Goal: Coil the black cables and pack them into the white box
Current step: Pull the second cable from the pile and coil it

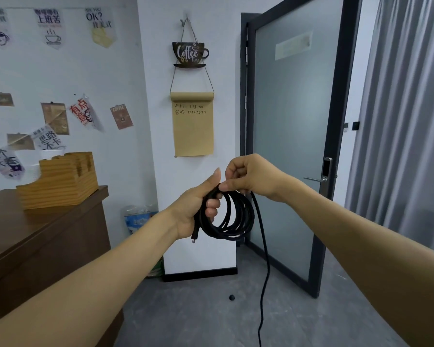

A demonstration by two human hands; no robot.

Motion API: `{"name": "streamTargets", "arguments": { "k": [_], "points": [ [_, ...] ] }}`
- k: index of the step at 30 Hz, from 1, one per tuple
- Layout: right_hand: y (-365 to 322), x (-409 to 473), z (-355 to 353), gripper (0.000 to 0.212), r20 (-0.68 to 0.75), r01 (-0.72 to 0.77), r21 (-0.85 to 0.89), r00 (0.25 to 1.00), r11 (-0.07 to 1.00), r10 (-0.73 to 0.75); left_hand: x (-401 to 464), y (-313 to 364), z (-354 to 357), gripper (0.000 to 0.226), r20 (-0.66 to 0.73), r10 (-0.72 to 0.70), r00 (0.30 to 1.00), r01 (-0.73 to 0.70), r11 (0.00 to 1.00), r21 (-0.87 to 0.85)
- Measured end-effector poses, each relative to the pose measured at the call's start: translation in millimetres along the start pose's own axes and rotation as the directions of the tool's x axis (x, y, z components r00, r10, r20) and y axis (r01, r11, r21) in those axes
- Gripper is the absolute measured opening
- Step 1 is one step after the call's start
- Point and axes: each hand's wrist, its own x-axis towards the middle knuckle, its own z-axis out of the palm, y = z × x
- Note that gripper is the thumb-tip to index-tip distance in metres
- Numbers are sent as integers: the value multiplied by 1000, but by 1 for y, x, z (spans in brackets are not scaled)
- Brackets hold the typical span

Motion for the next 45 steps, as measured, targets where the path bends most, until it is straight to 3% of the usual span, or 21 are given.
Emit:
{"name": "streamTargets", "arguments": {
  "k": [3,7,11,15,18,20,24,27,31,35,39,45],
  "points": [
    [5,-3,-2,16,5,20,148,1000,989,-21,0,-3,-1,30,-16,75,997,-74,994,75],
    [5,-4,1,13,16,22,183,1000,983,-25,2,-4,-5,39,-82,105,991,-97,991,88],
    [-2,-7,4,31,37,-38,-43,999,998,40,1,-4,-8,46,-106,121,987,-111,989,99],
    [-5,-7,9,41,160,-75,-254,980,964,118,-1,-10,-8,42,-126,145,981,-135,987,86],
    [-2,-8,16,46,133,-14,-478,987,879,88,-2,-14,-7,43,-116,156,981,-154,988,28],
    [4,-9,20,43,90,-9,-539,994,842,68,-5,-11,-7,42,-49,157,986,-158,987,-33],
    [6,-15,26,14,140,-43,-316,986,948,91,-11,-8,-16,38,144,35,989,-14,989,-144],
    [3,-13,31,12,107,-85,-347,986,934,130,-11,-9,-20,45,196,-7,981,35,990,-140],
    [4,-10,30,20,16,-123,-419,990,900,143,-7,-8,-13,36,89,36,995,-39,999,33],
    [12,-8,30,25,-38,-164,-446,986,880,165,-1,-10,-8,42,-77,129,989,-101,951,293],
    [14,-4,36,25,-96,-186,-403,982,896,161,0,-15,0,43,-225,98,969,-87,995,58],
    [16,-1,39,22,-77,-206,-371,978,905,191,1,-23,-8,36,-157,41,987,-54,995,-81]
  ]
}}
